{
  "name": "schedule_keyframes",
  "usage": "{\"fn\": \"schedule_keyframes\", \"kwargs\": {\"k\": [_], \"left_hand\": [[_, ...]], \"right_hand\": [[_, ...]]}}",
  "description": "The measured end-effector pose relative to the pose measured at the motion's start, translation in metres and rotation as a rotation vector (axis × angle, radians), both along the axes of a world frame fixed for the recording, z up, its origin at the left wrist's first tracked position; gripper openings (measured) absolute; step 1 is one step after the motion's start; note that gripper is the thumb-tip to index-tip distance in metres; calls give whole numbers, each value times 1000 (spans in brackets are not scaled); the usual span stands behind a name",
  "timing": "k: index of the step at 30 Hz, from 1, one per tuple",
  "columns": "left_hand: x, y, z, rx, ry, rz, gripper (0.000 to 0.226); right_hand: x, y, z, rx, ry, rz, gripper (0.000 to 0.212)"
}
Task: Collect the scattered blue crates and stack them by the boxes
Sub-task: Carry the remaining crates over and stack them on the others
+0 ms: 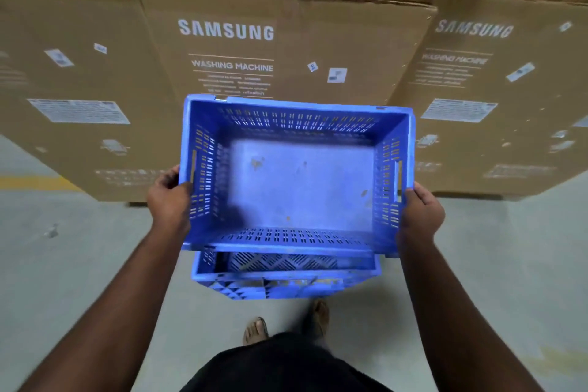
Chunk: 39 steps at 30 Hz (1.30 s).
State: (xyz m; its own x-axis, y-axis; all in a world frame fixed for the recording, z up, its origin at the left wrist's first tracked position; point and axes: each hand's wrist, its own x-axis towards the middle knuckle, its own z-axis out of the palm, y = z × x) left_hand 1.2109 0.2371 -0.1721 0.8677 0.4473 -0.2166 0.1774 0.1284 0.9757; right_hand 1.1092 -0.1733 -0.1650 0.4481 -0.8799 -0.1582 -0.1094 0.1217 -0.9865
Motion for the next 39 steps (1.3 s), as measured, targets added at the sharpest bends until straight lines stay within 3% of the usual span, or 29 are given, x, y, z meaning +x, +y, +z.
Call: {"fn": "schedule_keyframes", "kwargs": {"k": [10,15,28,31,35,39], "left_hand": [[51,-29,5,143,100,-12,42],[72,-30,-8,263,142,-16,35],[119,-10,-10,327,247,-30,31],[118,-7,-10,361,249,-63,32],[121,-10,-2,482,246,-131,30],[116,-14,0,822,211,-334,33]], "right_hand": [[77,-39,-4,26,109,155,35],[100,-39,-9,-85,174,285,23],[119,-40,-12,-83,267,318,16],[122,-35,-13,-104,274,341,22],[142,-35,-7,-185,431,454,41],[141,-27,-6,-617,743,580,78]]}}
